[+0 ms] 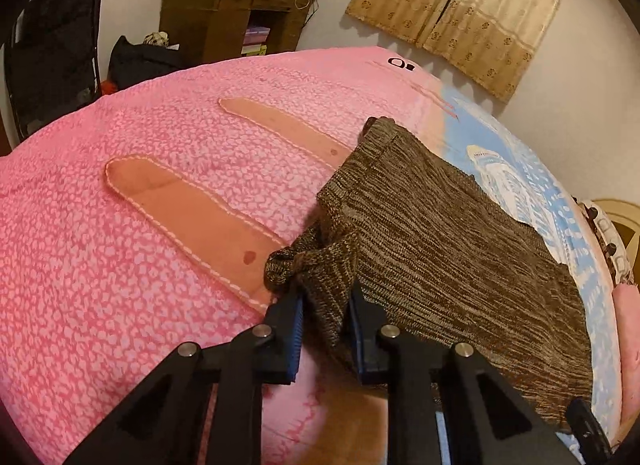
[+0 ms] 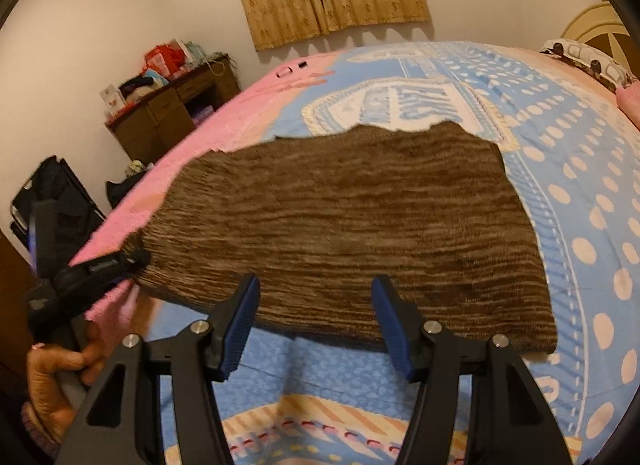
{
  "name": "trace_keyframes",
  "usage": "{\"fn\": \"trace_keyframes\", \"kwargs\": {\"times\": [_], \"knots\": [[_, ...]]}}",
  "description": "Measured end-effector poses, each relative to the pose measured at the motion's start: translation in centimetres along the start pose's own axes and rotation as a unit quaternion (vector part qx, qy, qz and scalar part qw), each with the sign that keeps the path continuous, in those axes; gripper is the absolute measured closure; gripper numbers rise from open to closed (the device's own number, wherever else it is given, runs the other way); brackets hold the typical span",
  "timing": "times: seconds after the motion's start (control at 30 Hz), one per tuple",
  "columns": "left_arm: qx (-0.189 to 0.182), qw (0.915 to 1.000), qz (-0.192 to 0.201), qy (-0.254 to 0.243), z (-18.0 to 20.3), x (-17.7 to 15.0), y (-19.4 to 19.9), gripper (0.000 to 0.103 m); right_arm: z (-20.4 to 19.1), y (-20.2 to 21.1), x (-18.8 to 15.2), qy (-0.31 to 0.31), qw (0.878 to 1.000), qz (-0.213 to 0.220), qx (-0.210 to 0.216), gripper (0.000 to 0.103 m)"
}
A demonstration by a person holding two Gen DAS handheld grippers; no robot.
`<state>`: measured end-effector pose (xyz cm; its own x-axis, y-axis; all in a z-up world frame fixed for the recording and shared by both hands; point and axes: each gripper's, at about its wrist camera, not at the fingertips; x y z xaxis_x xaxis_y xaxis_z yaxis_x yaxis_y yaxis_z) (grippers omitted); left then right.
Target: Fold small clothes
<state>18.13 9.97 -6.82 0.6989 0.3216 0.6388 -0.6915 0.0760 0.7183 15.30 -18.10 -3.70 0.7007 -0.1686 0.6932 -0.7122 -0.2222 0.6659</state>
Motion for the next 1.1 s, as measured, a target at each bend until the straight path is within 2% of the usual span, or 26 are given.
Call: {"fn": "trace_keyframes", "kwargs": {"times": [0.2, 0.47, 0.6, 0.73, 0.87, 1.1], "knots": [[-0.002, 1.0000, 0.002, 0.000, 0.0, -0.1, 0.0, 0.083, 1.9, -1.4, -1.1, -0.025, 0.999, -0.027, -0.017, 0.043], [-0.003, 1.0000, 0.000, -0.003, -0.1, -0.1, 0.0, 0.083, 0.9, -1.4, -1.7, 0.014, 0.999, -0.017, -0.028, 0.035], [-0.012, 0.9999, 0.004, -0.001, -0.3, -0.1, 0.1, 0.083, 0.3, -1.5, -1.4, 0.025, 0.999, -0.026, -0.040, 0.034], [-0.043, 0.9985, 0.020, 0.027, -1.5, -0.5, 0.2, 0.081, -1.3, -0.9, 1.0, 0.042, 0.999, -0.012, -0.020, 0.034], [-0.053, 0.9980, 0.023, 0.024, -1.8, -0.4, 0.1, 0.081, -4.1, -1.5, 4.4, 0.055, 0.998, 0.010, 0.012, 0.034], [-0.098, 0.9925, 0.033, 0.066, -3.8, -0.9, 0.4, 0.080, -9.7, -7.9, 8.3, 0.057, 0.995, -0.032, 0.071, 0.034]]}}
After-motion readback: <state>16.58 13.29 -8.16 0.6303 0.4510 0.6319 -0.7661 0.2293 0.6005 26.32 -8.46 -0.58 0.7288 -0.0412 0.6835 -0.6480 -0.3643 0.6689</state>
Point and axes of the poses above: each gripper's, at about its wrist camera, not at the fingertips, and y roughly against the way its jaws point, z to its right, x to its top, and after that the axes turned 4 degrees about -y, right-handed
